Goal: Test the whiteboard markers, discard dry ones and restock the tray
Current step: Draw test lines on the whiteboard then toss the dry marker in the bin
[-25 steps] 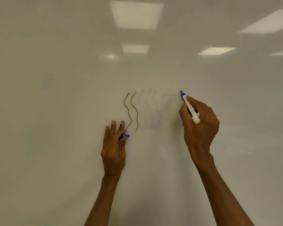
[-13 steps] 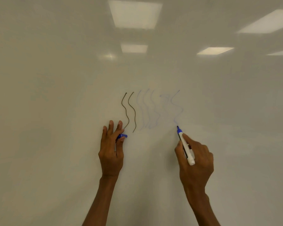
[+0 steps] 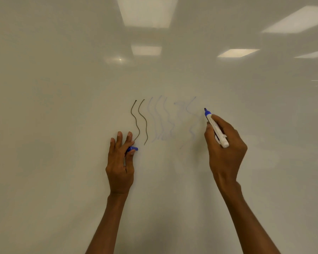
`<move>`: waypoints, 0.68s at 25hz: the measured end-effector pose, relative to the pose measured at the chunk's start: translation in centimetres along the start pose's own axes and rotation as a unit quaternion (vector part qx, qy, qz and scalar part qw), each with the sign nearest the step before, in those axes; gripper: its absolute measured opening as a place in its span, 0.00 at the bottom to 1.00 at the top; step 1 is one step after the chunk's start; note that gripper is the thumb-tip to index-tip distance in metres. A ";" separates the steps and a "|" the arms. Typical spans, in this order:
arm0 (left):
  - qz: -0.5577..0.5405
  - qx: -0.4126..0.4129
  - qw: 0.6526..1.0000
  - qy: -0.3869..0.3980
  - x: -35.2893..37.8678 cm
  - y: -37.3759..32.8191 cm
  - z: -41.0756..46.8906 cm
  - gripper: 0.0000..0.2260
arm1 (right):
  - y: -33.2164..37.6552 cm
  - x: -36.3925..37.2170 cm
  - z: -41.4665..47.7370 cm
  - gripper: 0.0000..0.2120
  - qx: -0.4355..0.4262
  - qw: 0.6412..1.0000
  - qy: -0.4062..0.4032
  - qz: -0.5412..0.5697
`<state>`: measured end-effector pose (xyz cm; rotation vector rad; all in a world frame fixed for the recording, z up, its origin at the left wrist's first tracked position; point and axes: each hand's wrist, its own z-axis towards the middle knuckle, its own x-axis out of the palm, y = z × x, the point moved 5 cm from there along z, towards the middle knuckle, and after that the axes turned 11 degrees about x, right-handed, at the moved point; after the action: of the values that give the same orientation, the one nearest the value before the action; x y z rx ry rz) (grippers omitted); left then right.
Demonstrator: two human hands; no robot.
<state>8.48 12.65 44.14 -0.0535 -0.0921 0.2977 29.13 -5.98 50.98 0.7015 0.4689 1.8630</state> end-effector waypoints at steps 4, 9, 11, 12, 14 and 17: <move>-0.003 0.000 1.000 0.010 0.2 0.2 -0.1 0.22 | 0.8 0.1 2.3 0.12 -0.045 0.998 -0.022 -0.042; -0.004 0.005 1.000 0.003 0.0 -0.2 0.3 0.21 | 0.7 0.4 1.5 0.11 -0.120 0.984 -0.011 -0.134; -0.003 0.016 1.000 -0.002 -0.1 -0.3 0.3 0.20 | -0.7 -0.7 -0.2 0.10 -0.117 0.980 -0.021 -0.158; -0.002 0.015 1.000 -0.002 -0.1 -0.3 0.2 0.20 | -1.7 -1.4 -1.2 0.10 -0.108 0.980 -0.035 -0.165; 0.000 0.005 1.000 -0.008 -0.1 -0.3 0.1 0.21 | -3.3 -2.5 -3.3 0.10 -0.103 0.974 -0.054 -0.193; -0.001 0.008 1.000 -0.014 0.1 -0.3 0.1 0.20 | -4.8 -3.0 -5.7 0.10 -0.104 0.970 -0.050 -0.212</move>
<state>8.61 12.36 44.27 -0.0341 -0.1173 0.2975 29.58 -6.91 43.06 0.5027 0.3219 1.4407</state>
